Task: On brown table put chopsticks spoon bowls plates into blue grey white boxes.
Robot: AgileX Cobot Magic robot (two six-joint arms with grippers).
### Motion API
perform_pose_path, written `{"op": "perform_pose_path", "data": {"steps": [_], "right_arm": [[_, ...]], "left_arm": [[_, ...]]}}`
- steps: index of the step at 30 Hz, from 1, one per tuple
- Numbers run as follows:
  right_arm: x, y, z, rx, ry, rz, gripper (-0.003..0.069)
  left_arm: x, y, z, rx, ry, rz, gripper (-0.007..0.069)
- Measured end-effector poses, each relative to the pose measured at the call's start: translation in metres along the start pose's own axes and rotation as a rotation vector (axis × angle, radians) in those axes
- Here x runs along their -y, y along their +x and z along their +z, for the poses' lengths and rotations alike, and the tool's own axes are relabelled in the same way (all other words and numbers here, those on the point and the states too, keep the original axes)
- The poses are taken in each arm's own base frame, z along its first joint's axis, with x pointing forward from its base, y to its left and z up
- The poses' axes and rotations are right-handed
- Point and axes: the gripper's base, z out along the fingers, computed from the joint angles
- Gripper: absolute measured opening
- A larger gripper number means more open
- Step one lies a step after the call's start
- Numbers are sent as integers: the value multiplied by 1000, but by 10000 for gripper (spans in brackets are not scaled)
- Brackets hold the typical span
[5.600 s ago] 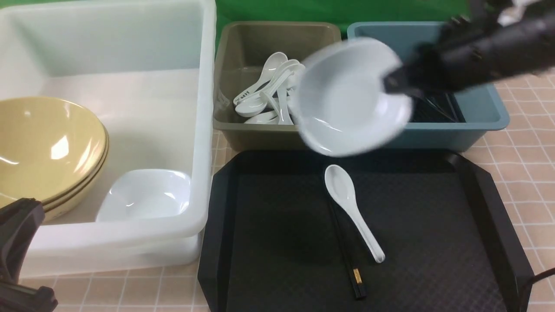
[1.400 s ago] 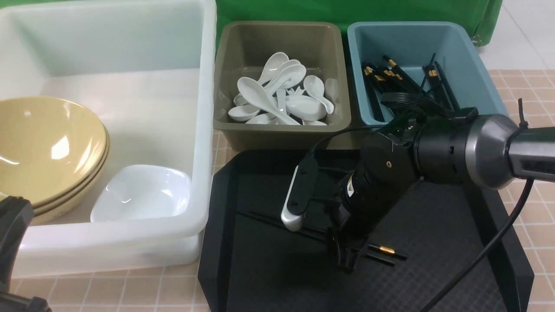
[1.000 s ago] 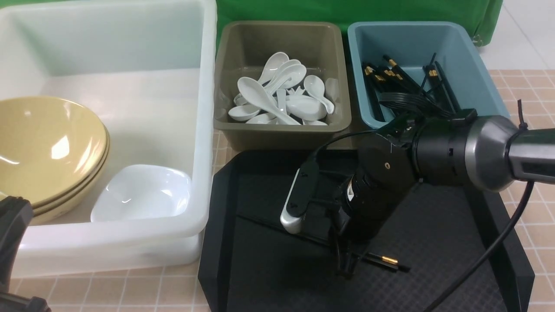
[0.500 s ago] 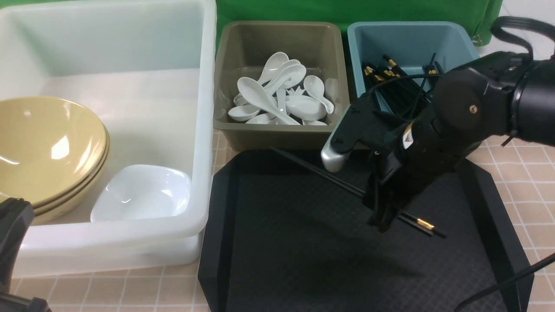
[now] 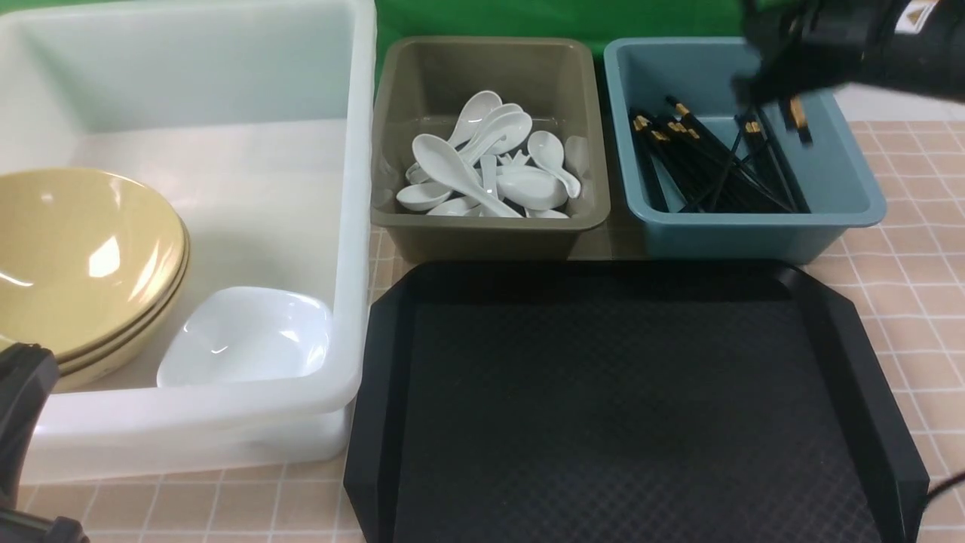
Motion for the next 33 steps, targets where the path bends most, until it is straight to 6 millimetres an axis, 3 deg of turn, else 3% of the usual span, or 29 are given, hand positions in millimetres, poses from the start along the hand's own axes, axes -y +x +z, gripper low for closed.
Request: {"op": "perform_pose_path", "data": {"steps": [2, 3, 5, 8, 11, 14, 17, 19, 20, 22, 24, 28, 31, 33], "right_arm": [[6, 6, 12, 29, 29, 59, 134], [12, 19, 31, 38, 53, 111, 134], [14, 30, 47, 13, 61, 147, 147], [14, 53, 73, -86, 50, 162, 218], [15, 63, 80, -183, 38, 196, 321], [21, 51, 69, -225, 35, 212, 359], [31, 14, 32, -217, 33, 164, 320], [37, -22, -14, -124, 45, 106, 227], [37, -26, -18, -110, 48, 105, 227], [36, -51, -75, 25, 70, 60, 109], [32, -58, -116, 130, 88, 39, 53], [20, -42, -187, 311, 119, 28, 36], [8, 1, -215, 340, 132, 24, 36], [-1, 37, -222, 306, 126, 24, 36]], "left_arm": [[0, -1, 0, 6, 0, -1, -7], [0, -1, 0, 13, 2, -5, -7], [0, -2, 0, 18, 2, -7, -7], [0, -2, 0, 21, 2, -7, -7], [0, -2, 0, 21, 2, -8, -7], [0, -2, 0, 21, 2, -8, -7], [0, -2, 0, 21, 2, -8, -7], [0, -2, 0, 21, 2, -8, -7], [0, -2, 0, 21, 2, -8, -7], [0, -2, 0, 21, 2, -8, -7], [0, -2, 0, 21, 2, -8, -7], [0, -2, 0, 21, 2, -8, -7], [0, -2, 0, 21, 2, -8, -7], [0, -2, 0, 21, 2, -8, -7]]}}
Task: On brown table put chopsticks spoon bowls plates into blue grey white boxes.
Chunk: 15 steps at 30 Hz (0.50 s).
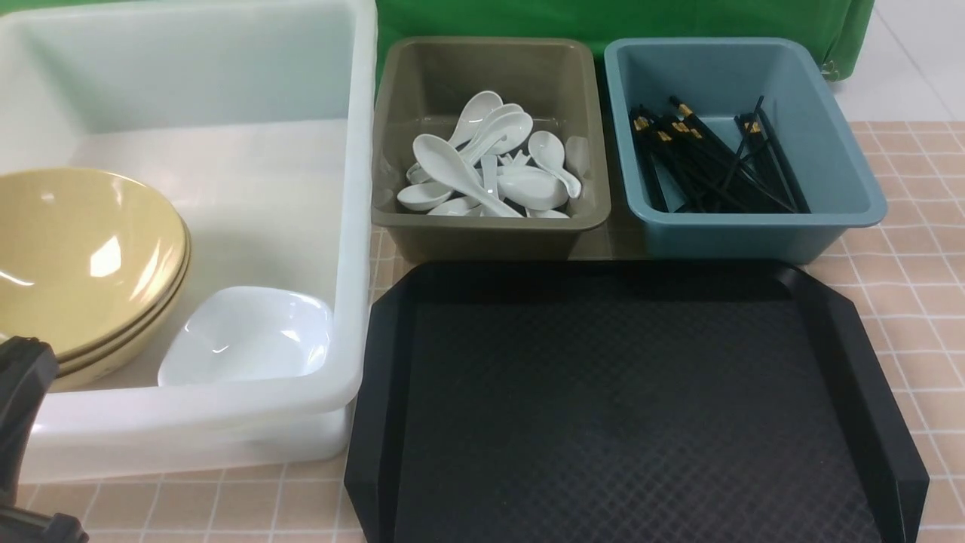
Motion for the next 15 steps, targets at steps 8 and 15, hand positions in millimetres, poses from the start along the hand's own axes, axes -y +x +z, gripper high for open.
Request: {"op": "perform_pose_path", "data": {"steps": [8, 15], "right_arm": [[-22, 103, -53, -162, -36, -8, 36], [-22, 149, -77, -191, 94, 38, 38]], "left_arm": [[0, 0, 0, 0, 0, 0, -7], [0, 0, 0, 0, 0, -1, -7]]}}
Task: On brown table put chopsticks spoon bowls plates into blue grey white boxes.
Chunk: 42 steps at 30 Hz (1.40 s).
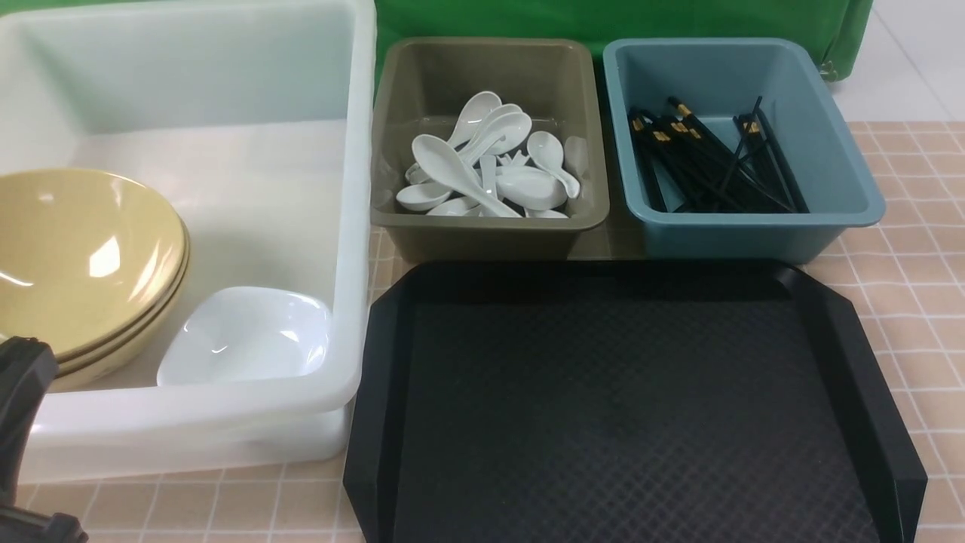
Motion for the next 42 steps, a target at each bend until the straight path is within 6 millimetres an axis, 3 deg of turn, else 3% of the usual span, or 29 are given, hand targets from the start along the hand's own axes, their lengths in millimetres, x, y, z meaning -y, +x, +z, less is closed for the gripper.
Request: {"op": "perform_pose_path", "data": {"steps": [11, 18, 26, 42], "right_arm": [[6, -7, -25, 155, 100, -50, 43], [1, 3, -26, 59, 43, -6, 48], [-4, 24, -27, -176, 1, 131, 48], [-4, 26, -28, -200, 9, 242, 48]], "left_arm": [[0, 0, 0, 0, 0, 0, -7], [0, 0, 0, -1, 0, 0, -7], [0, 0, 0, -1, 0, 0, -7], [0, 0, 0, -1, 0, 0, -7]]}}
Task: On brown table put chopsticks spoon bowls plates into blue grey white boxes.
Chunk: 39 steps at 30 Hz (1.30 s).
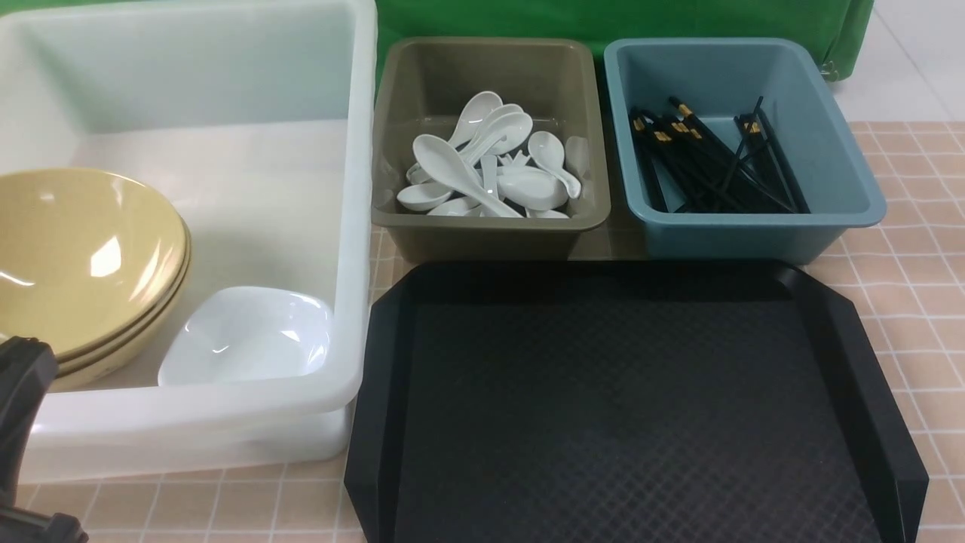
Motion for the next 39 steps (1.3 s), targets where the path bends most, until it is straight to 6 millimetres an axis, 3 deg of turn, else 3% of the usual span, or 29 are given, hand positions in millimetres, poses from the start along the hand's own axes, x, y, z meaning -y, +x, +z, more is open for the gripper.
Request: {"op": "perform_pose_path", "data": {"steps": [18, 30, 39], "right_arm": [[0, 0, 0, 0, 0, 0, 36], [0, 0, 0, 0, 0, 0, 37], [0, 0, 0, 0, 0, 0, 43]], "left_arm": [[0, 1, 0, -3, 2, -4, -7], [8, 45, 3, -96, 16, -2, -7], [8, 81, -5, -82, -141, -185, -7]]}}
